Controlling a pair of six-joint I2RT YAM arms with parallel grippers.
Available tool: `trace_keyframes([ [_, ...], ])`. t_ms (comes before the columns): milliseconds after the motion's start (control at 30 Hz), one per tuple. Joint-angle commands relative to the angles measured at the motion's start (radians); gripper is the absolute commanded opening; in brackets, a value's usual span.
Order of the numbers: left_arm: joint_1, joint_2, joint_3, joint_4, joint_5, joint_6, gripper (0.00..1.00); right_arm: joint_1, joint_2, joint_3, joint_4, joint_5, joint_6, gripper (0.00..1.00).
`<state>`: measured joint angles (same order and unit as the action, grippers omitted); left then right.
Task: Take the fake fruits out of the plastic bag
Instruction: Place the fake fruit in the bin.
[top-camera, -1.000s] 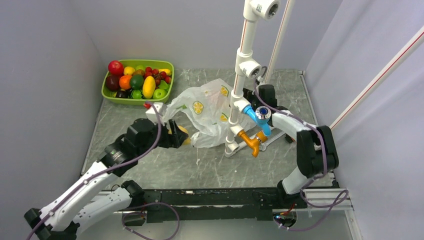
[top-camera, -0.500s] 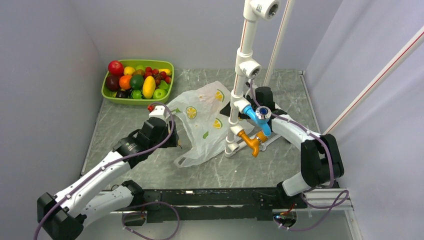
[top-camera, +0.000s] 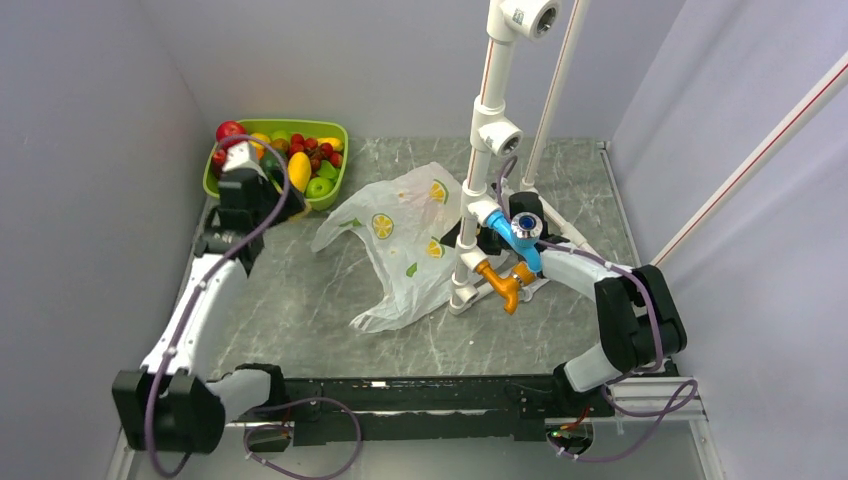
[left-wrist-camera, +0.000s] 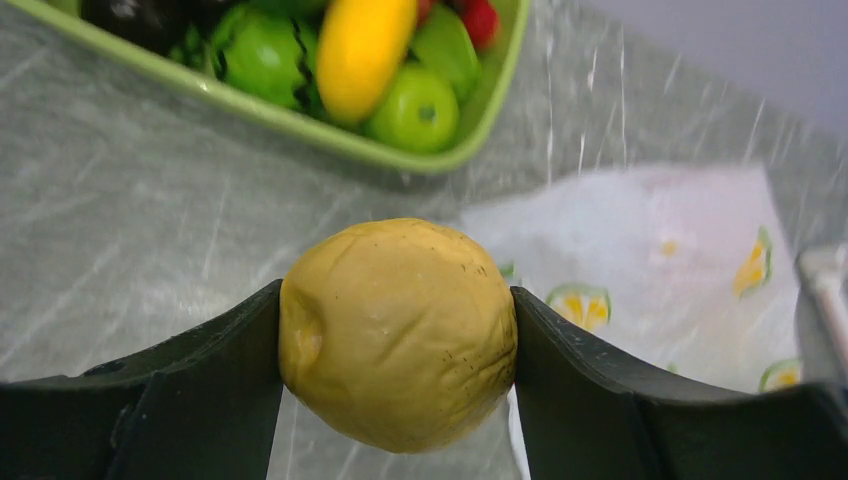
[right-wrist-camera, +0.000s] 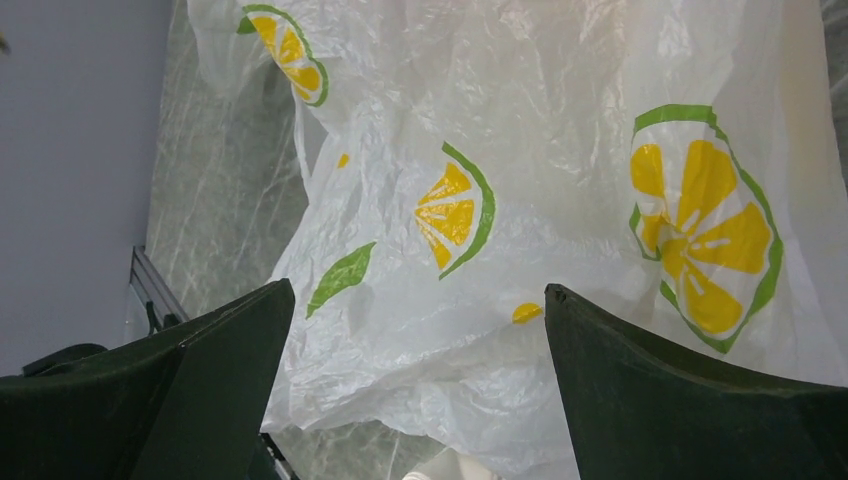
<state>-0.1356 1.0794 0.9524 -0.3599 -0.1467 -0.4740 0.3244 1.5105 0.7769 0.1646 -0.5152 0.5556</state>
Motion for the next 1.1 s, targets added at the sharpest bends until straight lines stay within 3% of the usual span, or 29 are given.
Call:
trace_keyframes([
  [0, 0.225, 0.146, 0.094, 0.189, 0.271, -0.069, 0.0, 0.001, -0.019, -0.03, 0.13, -0.002, 0.012, 0.99],
  [133, 0.419, 0.332, 0.182, 0.27, 0.458, -0.21, 0.0, 0.001, -0.022, -0.065, 0.176, -0.004, 0.018, 0.99],
  [267, 0.523, 0.486, 0.245, 0.381, 0.504, -0.276, 0.0, 0.001, -0.025, -0.082, 0.196, -0.006, 0.024, 0.99],
  [400, 0.572, 0.624, 0.333, 0.459, 0.509, -0.224, 0.0, 0.0, -0.039, -0.095, 0.226, -0.02, 0.035, 0.99],
  [533, 0.575, 0.757, 0.479, 0.375, 0.465, -0.095, 0.05, 0.001, -0.036, -0.102, 0.239, -0.03, 0.041, 0.99],
  [733, 0.577, 0.846, 0.51, 0.419, 0.474, -0.046, 0.3, 0.001, -0.044, -0.1, 0.235, -0.034, 0.035, 0.99],
  [833, 0.577, 0.89, 0.554, 0.38, 0.481, -0.024, 0.36, 0.001, -0.043, -0.103, 0.242, -0.03, 0.036, 0.99],
  [933, 0.577, 0.9, 0.547, 0.376, 0.462, 0.003, 0.59, 0.001, -0.046, -0.106, 0.243, -0.034, 0.03, 0.99],
  [1067, 0.577, 0.911, 0.569, 0.312, 0.439, 0.049, 0.75, 0.001, -0.051, -0.105, 0.242, -0.031, 0.028, 0.99],
])
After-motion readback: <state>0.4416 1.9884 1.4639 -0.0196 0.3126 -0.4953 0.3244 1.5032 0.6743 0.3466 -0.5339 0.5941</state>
